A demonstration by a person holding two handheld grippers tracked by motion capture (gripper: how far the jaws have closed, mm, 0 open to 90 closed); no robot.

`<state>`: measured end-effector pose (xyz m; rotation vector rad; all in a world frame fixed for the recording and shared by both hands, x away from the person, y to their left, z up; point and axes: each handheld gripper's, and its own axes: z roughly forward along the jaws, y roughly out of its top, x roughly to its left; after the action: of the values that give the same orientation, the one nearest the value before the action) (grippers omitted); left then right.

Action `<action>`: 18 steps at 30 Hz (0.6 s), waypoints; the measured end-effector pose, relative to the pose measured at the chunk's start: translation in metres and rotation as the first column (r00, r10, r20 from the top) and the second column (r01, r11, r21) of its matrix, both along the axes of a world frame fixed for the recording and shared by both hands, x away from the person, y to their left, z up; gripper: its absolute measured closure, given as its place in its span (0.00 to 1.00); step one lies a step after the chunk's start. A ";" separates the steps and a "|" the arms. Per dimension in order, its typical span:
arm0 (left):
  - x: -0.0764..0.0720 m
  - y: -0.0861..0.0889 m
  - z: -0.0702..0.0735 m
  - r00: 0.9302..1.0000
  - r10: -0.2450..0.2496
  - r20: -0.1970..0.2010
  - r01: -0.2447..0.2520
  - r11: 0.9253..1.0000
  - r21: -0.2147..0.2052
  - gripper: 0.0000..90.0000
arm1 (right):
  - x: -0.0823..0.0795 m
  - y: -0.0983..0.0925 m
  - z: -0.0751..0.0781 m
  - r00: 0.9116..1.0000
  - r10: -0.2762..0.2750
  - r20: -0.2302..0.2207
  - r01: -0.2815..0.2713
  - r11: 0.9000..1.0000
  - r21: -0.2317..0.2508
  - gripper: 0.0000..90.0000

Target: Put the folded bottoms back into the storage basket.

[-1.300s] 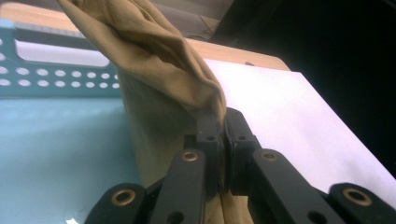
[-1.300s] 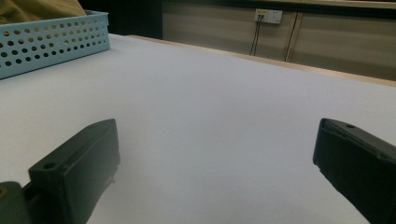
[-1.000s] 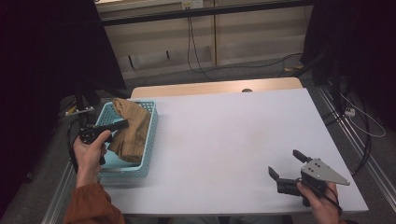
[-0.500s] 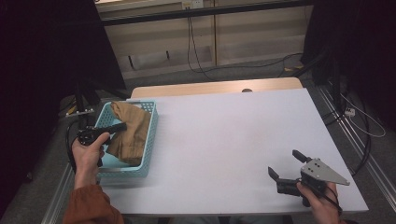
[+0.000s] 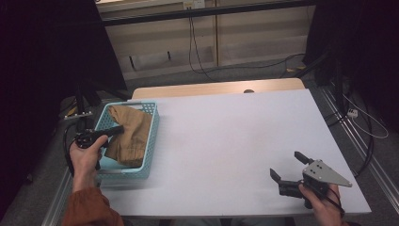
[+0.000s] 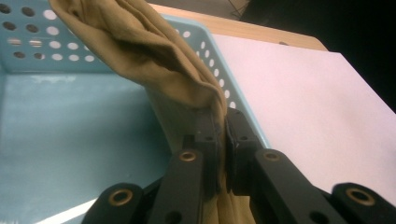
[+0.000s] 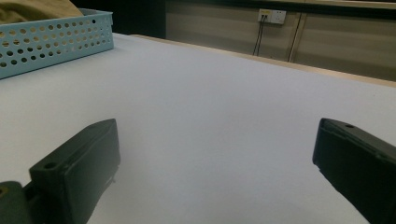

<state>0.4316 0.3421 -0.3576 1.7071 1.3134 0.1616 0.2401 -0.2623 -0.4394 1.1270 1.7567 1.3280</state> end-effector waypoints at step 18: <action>0.001 0.010 -0.006 0.997 0.072 -0.029 -0.070 0.995 0.068 0.95 | 0.000 0.000 0.000 1.000 -0.002 -0.002 0.002 1.000 0.002 0.01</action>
<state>0.4329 0.3519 -0.3632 1.7262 1.4067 0.2224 0.2401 -0.2621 -0.4395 1.1315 1.7558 1.3285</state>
